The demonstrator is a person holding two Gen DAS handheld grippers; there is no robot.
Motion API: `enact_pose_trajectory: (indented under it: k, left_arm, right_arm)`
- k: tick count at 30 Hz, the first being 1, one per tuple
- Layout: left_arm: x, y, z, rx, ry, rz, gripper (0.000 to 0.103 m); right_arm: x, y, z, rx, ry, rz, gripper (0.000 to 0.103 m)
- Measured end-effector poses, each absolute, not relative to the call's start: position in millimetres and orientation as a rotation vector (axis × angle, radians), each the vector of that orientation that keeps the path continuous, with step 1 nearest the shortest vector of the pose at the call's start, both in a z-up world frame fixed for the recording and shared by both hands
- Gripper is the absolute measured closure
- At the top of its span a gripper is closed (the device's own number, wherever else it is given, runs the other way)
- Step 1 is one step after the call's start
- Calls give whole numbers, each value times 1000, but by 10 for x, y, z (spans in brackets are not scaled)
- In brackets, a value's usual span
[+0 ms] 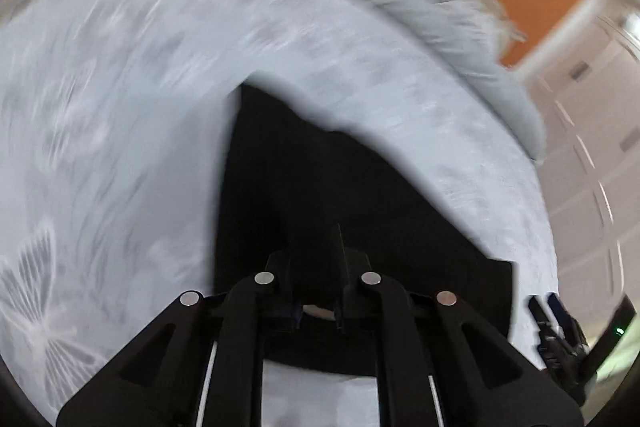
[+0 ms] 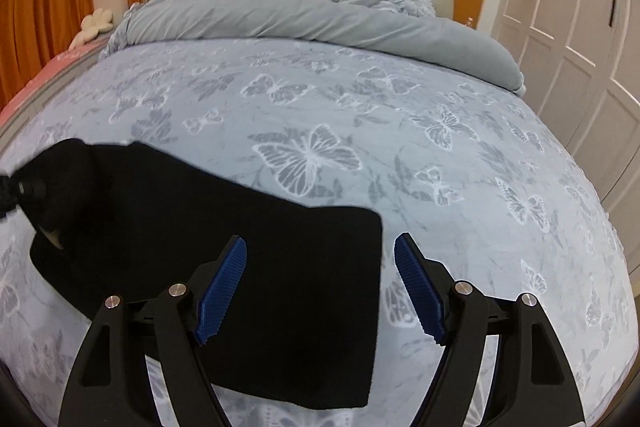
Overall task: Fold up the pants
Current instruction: 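Fold the held edge over the pants with the left gripper and release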
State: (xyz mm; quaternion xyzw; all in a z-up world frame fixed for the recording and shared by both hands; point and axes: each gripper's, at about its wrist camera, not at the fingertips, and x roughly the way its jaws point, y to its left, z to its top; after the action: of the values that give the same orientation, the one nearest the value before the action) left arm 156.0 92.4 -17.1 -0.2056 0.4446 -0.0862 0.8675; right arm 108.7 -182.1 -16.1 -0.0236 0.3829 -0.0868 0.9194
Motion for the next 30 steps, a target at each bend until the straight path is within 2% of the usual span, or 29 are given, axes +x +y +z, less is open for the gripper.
enact_pose_trajectory:
  k: [4, 5, 7, 8, 12, 14, 19, 23, 28, 29, 30]
  left_arm:
    - [1508, 139, 623, -318, 824, -351, 93]
    - [1487, -80, 728, -278, 823, -380, 87]
    - [1498, -465, 792, -227, 840, -470, 47]
    - [1511, -613, 773, -208, 848, -496, 18]
    - [1316, -596, 741, -180, 765, -424, 10]
    - [1237, -410, 697, -195, 759, -382, 9]
    - [1099, 284, 268, -273, 811, -226, 9]
    - [1026, 586, -82, -199, 813, -81, 9]
    - [1082, 785, -201, -217, 835, -74, 9]
    - [1081, 794, -193, -198, 825, -61, 9]
    - [1086, 808, -185, -164, 809, -36, 9]
  right_arm:
    - [1054, -2002, -113, -23, 774, -210, 29]
    - [1052, -2078, -123, -8, 780, -221, 29]
    - [1051, -2189, -145, 13, 790, -236, 29]
    - [1050, -2257, -163, 26, 797, -243, 29]
    - [1034, -2327, -173, 90, 809, -166, 29]
    - [1052, -2272, -210, 147, 837, -68, 25]
    - [1171, -1954, -397, 273, 943, 134, 25]
    - [1269, -1500, -521, 185, 985, 160, 25]
    - [1464, -1286, -786, 226, 1065, 164, 24]
    - [1491, -1281, -801, 234, 1059, 159, 31]
    - [1515, -1266, -800, 251, 1038, 172, 44]
